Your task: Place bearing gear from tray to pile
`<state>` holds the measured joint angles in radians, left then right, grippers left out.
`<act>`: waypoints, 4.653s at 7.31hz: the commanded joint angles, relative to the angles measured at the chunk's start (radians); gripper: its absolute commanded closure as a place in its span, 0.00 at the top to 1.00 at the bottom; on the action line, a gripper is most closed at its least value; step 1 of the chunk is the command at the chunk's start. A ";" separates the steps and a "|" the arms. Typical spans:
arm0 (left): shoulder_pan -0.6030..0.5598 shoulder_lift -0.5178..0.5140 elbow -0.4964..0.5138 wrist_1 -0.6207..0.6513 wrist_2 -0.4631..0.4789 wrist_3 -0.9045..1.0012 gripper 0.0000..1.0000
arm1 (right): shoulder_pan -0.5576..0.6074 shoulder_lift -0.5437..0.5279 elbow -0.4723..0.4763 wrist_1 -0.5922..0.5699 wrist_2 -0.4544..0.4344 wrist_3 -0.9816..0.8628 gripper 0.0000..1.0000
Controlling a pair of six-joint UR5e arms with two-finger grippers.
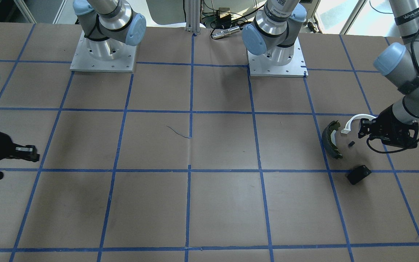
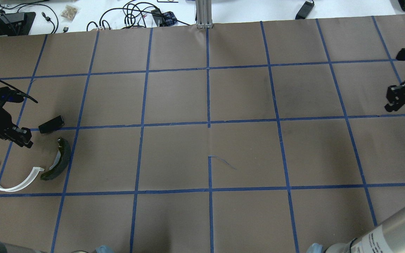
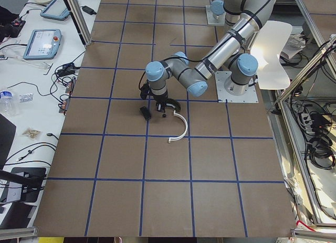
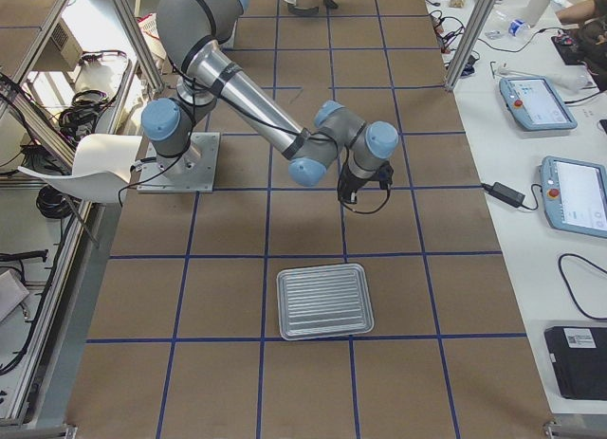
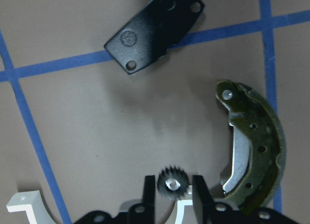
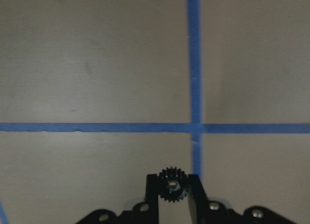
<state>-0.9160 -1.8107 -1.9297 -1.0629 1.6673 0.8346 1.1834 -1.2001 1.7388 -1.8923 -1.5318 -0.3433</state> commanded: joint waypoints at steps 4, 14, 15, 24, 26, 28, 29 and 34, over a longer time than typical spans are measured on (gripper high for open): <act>-0.152 0.072 0.011 -0.081 -0.006 -0.128 1.00 | 0.614 -0.007 0.051 -0.181 0.172 0.824 0.00; -0.696 0.204 0.415 -0.566 -0.109 -0.908 1.00 | 0.718 0.054 0.045 -0.369 0.128 0.995 1.00; -0.710 0.212 0.434 -0.595 -0.106 -0.908 1.00 | 0.669 0.013 0.044 -0.319 0.109 0.925 1.00; -0.987 -0.047 0.005 0.053 -0.113 -1.256 1.00 | 0.318 -0.394 -0.163 0.446 0.012 0.460 1.00; -0.992 -0.109 -0.025 0.154 -0.112 -1.255 0.97 | 0.318 -0.394 -0.166 0.429 0.015 0.449 1.00; -0.997 -0.159 -0.025 0.205 -0.112 -1.259 0.93 | 0.318 -0.395 -0.159 0.417 0.013 0.455 1.00; -1.003 -0.170 -0.025 0.208 -0.112 -1.255 0.84 | 0.323 -0.397 -0.157 0.417 -0.028 0.458 1.00; -1.006 -0.165 -0.022 0.239 -0.106 -1.272 0.00 | 0.326 -0.397 -0.162 0.392 -0.050 0.461 1.00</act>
<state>-1.9217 -1.9779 -1.9523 -0.8324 1.5632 -0.4284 1.5094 -1.5958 1.5767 -1.4915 -1.5819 0.1158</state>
